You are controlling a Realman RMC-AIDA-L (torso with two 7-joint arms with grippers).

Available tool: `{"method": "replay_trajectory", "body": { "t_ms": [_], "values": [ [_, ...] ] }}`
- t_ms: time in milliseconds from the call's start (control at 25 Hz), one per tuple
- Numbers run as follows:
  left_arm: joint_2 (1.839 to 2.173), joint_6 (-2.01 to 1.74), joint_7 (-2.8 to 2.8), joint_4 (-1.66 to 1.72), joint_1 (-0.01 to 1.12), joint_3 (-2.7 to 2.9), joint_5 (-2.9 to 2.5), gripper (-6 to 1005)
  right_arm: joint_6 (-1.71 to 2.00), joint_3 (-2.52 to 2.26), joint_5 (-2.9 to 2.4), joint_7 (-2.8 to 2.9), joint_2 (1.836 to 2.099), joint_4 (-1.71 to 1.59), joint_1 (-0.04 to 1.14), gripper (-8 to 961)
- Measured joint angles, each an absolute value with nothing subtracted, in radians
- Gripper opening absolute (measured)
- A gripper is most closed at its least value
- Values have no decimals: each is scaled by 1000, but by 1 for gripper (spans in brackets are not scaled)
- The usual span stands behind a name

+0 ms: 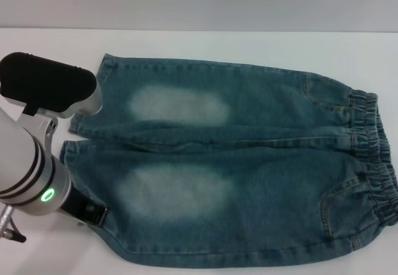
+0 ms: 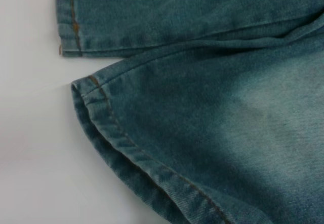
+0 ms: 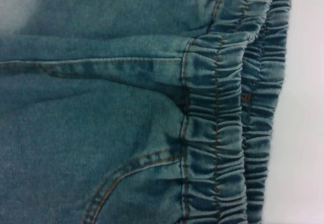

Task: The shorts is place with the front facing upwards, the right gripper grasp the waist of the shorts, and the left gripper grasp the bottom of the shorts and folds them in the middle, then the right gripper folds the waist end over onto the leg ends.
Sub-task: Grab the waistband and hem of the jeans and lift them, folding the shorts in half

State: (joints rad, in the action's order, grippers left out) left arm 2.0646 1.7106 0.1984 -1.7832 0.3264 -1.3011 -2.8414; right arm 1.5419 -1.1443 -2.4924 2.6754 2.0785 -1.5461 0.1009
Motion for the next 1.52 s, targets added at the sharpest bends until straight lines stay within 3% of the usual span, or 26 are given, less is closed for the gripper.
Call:
{"method": "replay_trajectory", "body": {
  "t_ms": [120,200,880,1080,1320,1520],
  "values": [
    [2065,1711,198,-1787,324,-1297,-2841,105,1541,-1139,-2486,2670,2079,-1554,91,45],
    [2065,1712,198,-1791,322,-1293,-2841,105,1548,-1134,-2488,2670,2079,-1570,83,24],
    [2064,1728,221,-1835,305,-1268,-2841,105,1542,-1140,-2495,2653,2078,-1568,77,402],
    [2065,1729,227,-1836,305,-1263,-2841,105,1535,-1136,-2498,2652,2077,-1565,80,641],
    [2065,1729,233,-1839,305,-1257,-2841,105,1531,-1137,-2499,2652,2076,-1558,85,726],
    [2066,1729,233,-1834,307,-1252,-2841,105,1528,-1144,-2496,2652,2075,-1548,101,721]
  ]
}}
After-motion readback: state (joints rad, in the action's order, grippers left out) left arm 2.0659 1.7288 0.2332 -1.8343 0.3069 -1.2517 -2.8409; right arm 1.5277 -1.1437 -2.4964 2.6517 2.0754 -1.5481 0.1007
